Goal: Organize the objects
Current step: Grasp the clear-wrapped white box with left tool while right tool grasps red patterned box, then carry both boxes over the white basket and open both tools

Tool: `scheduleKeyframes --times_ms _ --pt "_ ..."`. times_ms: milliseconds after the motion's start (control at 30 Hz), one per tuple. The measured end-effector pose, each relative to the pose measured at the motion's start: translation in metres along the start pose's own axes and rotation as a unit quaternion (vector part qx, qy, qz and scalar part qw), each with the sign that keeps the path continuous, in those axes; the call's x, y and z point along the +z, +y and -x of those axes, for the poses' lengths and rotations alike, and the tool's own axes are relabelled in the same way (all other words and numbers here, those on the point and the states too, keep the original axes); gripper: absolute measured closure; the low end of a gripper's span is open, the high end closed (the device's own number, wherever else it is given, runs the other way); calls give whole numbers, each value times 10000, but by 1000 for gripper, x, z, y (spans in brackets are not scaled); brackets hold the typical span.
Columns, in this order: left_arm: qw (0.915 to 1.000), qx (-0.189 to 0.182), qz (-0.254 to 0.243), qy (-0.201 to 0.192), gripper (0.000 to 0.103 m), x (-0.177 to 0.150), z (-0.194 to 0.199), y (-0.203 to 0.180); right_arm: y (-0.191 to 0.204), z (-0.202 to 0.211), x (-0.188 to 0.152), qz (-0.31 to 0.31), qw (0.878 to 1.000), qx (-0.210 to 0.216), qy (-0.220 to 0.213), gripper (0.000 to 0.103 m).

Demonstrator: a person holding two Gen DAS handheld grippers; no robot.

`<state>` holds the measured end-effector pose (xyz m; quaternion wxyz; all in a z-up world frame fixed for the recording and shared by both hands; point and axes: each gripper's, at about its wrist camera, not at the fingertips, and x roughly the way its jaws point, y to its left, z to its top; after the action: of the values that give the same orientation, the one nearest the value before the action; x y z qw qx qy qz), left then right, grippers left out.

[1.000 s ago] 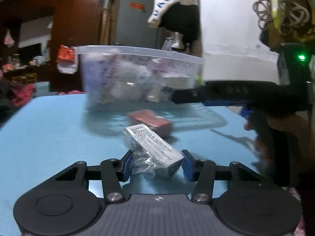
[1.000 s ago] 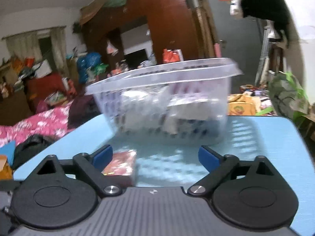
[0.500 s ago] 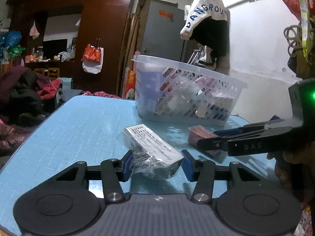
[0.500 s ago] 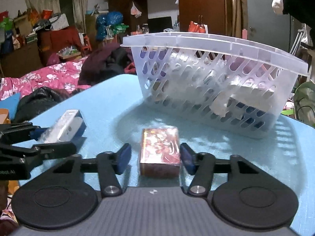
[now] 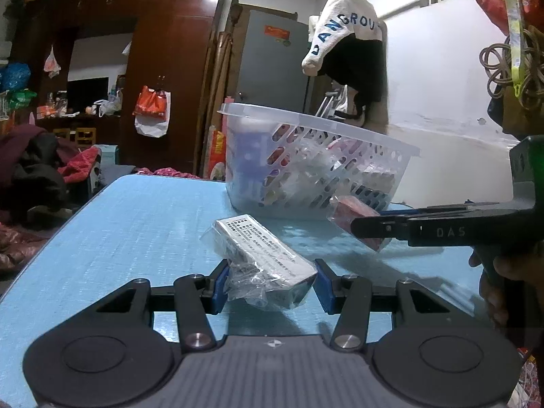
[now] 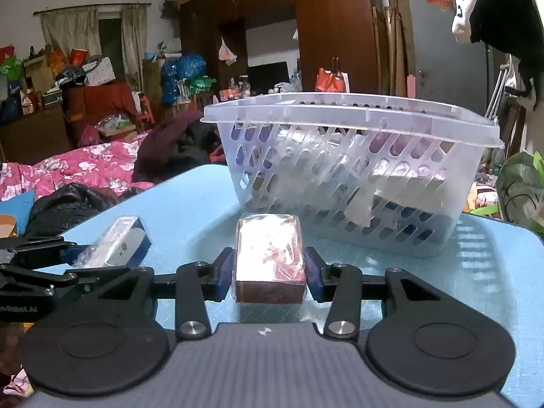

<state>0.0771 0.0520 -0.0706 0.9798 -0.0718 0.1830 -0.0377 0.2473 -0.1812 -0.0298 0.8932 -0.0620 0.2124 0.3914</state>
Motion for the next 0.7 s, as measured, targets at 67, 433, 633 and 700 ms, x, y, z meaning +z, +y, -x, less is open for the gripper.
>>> scheduleKeyframes --times_ms 67,433,633,700 --pt "10000 -33 -26 -23 49 0 -1 -1 3 2 1 58 9999 -21 -98 56" --pt "9994 -252 -109 -226 49 9 4 -6 -16 43 7 -191 9961 182 -837 56" --pt "9974 -634 -159 -313 49 39 4 -13 -34 69 25 -311 9915 131 -1258 56" --pt "9957 -749 -201 -514 49 60 5 -16 -42 71 40 -315 9901 38 -1367 56"
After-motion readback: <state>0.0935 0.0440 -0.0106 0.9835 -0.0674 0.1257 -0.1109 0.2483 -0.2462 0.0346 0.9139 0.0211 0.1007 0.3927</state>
